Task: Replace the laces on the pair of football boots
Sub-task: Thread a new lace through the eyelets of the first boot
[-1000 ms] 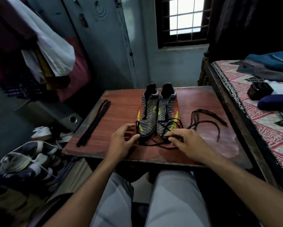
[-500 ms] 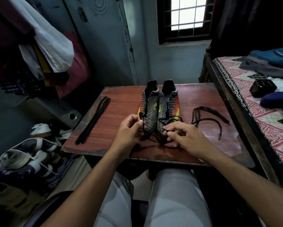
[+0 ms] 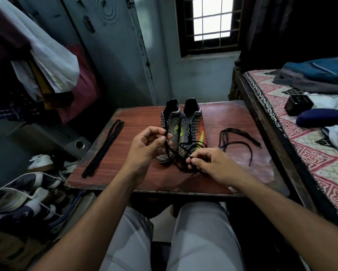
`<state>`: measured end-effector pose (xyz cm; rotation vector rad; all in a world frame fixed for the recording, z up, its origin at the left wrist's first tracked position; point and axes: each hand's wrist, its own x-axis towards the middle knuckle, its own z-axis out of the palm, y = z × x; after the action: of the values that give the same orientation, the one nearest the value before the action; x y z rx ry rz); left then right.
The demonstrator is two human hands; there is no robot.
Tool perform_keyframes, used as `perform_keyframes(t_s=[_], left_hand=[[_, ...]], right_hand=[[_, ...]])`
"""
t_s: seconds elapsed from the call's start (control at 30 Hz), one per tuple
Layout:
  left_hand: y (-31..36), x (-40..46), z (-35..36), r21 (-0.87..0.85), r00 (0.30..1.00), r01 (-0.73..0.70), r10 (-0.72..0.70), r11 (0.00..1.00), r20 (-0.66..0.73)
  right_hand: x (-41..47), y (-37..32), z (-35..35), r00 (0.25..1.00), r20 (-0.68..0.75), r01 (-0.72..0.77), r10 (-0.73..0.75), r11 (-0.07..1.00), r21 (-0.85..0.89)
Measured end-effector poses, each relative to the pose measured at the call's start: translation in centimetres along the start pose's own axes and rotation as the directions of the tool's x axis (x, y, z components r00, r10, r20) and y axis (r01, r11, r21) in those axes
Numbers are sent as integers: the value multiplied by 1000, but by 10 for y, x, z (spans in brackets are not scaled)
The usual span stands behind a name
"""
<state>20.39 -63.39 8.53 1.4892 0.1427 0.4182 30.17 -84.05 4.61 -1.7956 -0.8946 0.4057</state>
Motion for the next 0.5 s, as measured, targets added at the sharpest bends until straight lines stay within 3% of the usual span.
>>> perform_keyframes(t_s=[0.13,0.27,0.33,0.4,0.5], left_hand=[[-4,8,-13,131,994,-54,66,990,-92],[-11,14,-25,338,996,-33,58,941,-63],[-15,15,-28,557,989,-14,93,830,-114],[-19,10,-27,741,960,-17,218,671,-175],[-26,2,-18,870,897,-149,434,470,-80]], right_hand=[[2,7,-13,996,-91,-24,16,996,-85],[5,15,-25,976,-207,-108,73,981,-162],[6,17,-28,966,-241,-128,92,982,-140],[7,18,-31,960,-259,-136,104,985,-110],[8,19,-39,948,-293,-157,126,984,-86]])
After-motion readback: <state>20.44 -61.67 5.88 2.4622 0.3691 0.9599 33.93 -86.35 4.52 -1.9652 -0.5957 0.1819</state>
